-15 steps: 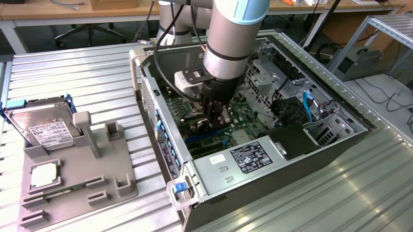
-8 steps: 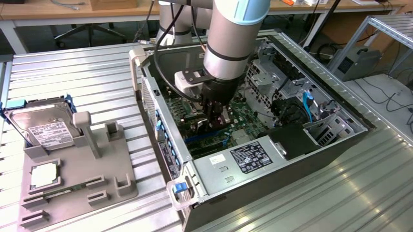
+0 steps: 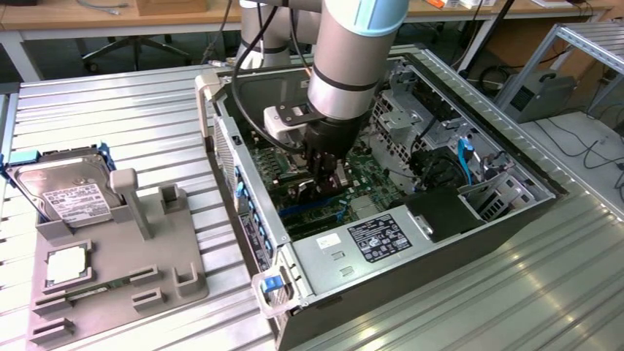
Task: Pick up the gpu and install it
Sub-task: 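Insert the gpu into the slot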
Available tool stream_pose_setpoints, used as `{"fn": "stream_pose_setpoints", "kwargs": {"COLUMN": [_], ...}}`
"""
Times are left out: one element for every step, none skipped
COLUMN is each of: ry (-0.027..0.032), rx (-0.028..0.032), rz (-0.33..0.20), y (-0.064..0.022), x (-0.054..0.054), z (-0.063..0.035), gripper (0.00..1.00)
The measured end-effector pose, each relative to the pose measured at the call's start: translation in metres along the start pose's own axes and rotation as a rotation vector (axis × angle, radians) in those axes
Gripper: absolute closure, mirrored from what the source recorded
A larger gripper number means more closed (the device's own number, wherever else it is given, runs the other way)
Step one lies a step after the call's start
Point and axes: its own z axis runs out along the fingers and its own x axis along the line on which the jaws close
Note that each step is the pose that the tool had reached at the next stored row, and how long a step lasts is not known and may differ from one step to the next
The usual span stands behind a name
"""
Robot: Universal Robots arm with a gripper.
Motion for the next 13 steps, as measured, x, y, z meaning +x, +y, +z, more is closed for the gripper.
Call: {"fn": "stream_pose_setpoints", "kwargs": {"ry": [-0.0003,-0.0002,0.0001,0.0001,0.0001,0.0,0.0,-0.0001,0.0001,0.0003,0.0001,0.0,-0.0001], "rx": [0.0003,0.0004,0.0002,0.0003,0.0003,0.0004,0.0005,0.0005,0.0005,0.0004,0.0005,0.0005,0.0006], "rz": [0.0,0.001,0.002,0.005,0.006,0.008,0.009,0.011,0.013,0.013,0.014,0.014,0.014], "y": [0.0,0.0,0.0001,0.0001,0.0001,0.0001,0.0001,0.0,0.0001,0.0001,0.0001,0.0001,0.0001], "x": [0.0,0.0,0.0001,0.0003,0.0004,0.0006,0.0008,0.001,0.0011,0.0012,0.0012,0.0012,0.0012], "z": [-0.0002,-0.0002,-0.0004,-0.0004,-0.0004,-0.0003,-0.0001,0.0003,0.0004,0.0006,0.0011,0.0014,0.0018], "gripper": [0.73,0.73,0.73,0.73,0.73,0.73,0.73,0.73,0.73,0.73,0.73,0.73,0.73]}}
